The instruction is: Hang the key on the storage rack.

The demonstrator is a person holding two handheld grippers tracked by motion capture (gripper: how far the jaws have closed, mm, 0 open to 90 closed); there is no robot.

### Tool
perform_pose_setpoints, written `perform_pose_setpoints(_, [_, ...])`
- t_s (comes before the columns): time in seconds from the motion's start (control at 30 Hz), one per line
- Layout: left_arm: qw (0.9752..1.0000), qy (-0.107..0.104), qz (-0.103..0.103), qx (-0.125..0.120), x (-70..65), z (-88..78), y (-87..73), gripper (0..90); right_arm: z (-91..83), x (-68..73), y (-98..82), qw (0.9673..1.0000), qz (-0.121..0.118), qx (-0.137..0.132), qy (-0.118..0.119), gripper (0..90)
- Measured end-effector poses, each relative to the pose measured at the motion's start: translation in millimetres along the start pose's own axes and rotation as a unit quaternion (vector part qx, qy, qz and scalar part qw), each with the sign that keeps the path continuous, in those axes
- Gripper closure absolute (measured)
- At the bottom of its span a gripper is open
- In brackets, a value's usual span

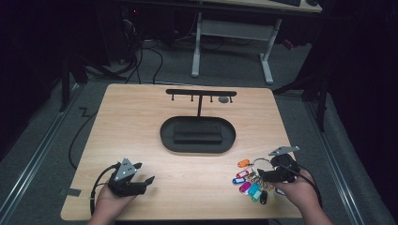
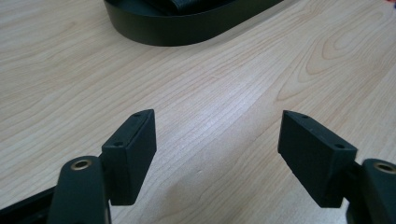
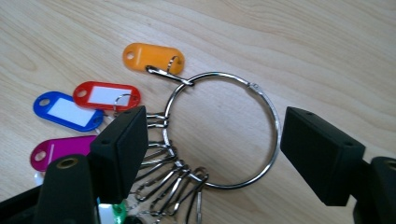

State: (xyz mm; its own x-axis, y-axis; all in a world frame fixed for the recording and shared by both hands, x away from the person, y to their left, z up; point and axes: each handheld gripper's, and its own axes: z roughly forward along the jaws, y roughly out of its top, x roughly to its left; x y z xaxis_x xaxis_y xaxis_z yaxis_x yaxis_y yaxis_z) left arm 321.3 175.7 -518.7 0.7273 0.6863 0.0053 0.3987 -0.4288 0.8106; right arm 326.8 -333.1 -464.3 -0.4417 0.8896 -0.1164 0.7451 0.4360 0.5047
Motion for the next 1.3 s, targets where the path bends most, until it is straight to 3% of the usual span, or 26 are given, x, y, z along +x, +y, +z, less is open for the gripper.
perform_pose_setpoints(0.33, [0.9999,-0.007,-0.004,0.008,1.4,-0.6,-1.1,28.9,7.2,-7.2,19.7,0.9974,-0.044,0.057,-0.006,32.2])
perform_pose_setpoints(0.43, [1.0000,-0.006,-0.001,0.007,1.0,-0.8,-1.4,28.6,10.3,-8.1,21.7,0.9971,-0.040,0.064,0.003,32.4])
perform_pose_setpoints(0.5, [0.9999,-0.007,0.000,0.008,0.9,0.3,-0.9,28.6,14.3,-11.1,23.5,0.9949,-0.052,0.086,0.006,33.5])
perform_pose_setpoints(0.63, [0.9999,-0.006,-0.001,0.016,1.2,1.6,-1.8,28.6,17.3,-19.0,26.2,0.9926,-0.052,0.109,0.008,33.8])
perform_pose_setpoints(0.97, [0.9998,-0.005,-0.006,0.019,0.5,-0.4,-4.3,28.7,27.4,-41.3,31.2,0.9888,-0.044,0.143,0.011,39.5])
perform_pose_setpoints(1.3, [0.9997,0.002,-0.004,0.023,-1.3,-2.1,-6.5,28.8,43.7,-51.9,42.8,0.9850,-0.066,0.157,0.027,44.1])
